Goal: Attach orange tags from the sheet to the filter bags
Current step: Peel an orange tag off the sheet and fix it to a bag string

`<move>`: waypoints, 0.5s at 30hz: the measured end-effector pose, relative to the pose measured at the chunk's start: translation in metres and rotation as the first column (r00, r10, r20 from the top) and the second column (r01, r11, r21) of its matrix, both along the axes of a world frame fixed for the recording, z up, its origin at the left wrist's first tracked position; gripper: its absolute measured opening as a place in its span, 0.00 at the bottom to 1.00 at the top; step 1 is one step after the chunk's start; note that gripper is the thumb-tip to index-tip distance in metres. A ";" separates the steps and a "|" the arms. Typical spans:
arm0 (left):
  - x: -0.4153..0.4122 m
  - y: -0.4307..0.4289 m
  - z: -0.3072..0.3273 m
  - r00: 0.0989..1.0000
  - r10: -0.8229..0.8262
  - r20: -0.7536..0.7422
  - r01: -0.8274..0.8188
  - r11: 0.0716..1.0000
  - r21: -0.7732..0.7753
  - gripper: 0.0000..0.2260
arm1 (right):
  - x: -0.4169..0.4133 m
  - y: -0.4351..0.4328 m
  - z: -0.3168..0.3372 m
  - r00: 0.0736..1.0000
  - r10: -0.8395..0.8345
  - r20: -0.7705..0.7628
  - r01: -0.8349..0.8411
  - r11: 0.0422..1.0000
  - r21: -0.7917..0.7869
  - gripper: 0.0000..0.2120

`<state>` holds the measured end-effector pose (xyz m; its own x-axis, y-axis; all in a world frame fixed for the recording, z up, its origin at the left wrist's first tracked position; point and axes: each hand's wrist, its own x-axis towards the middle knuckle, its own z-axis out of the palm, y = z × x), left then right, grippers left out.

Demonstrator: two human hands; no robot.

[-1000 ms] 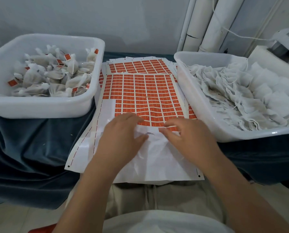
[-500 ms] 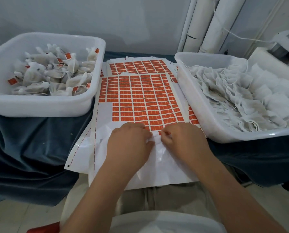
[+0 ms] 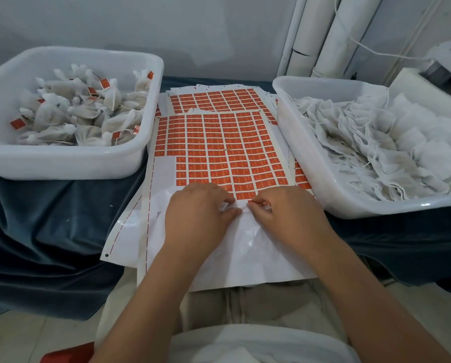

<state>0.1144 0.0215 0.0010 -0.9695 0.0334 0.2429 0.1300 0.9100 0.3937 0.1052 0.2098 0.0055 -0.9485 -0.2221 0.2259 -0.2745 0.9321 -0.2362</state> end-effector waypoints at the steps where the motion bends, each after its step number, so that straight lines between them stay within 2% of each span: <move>1: 0.001 -0.001 0.000 0.999 -0.021 -0.024 0.021 1.000 0.018 0.14 | 0.000 0.000 0.000 1.000 -0.002 0.001 0.002 1.000 0.018 0.13; 4: 0.003 -0.002 -0.002 0.990 -0.098 -0.105 0.105 0.993 0.059 0.07 | -0.003 -0.001 0.001 0.999 -0.021 0.031 0.020 0.999 0.037 0.12; 7: 0.005 0.001 -0.005 0.977 -0.119 -0.175 0.132 0.989 0.063 0.05 | -0.003 0.003 0.005 0.996 -0.065 0.059 0.074 0.986 -0.151 0.08; 9: 0.007 0.004 -0.006 0.966 -0.081 -0.247 0.107 0.990 0.094 0.05 | -0.004 0.007 0.010 0.990 -0.082 0.112 0.110 0.954 -0.278 0.12; 12: 0.009 0.008 -0.007 0.941 -0.042 -0.335 0.098 0.984 0.151 0.04 | -0.003 0.008 0.013 0.987 -0.051 0.153 0.099 0.941 -0.324 0.18; 15: 0.010 0.011 -0.008 0.922 -0.022 -0.386 0.099 0.979 0.179 0.05 | -0.001 0.006 0.011 0.993 -0.009 0.120 0.048 0.943 -0.329 0.26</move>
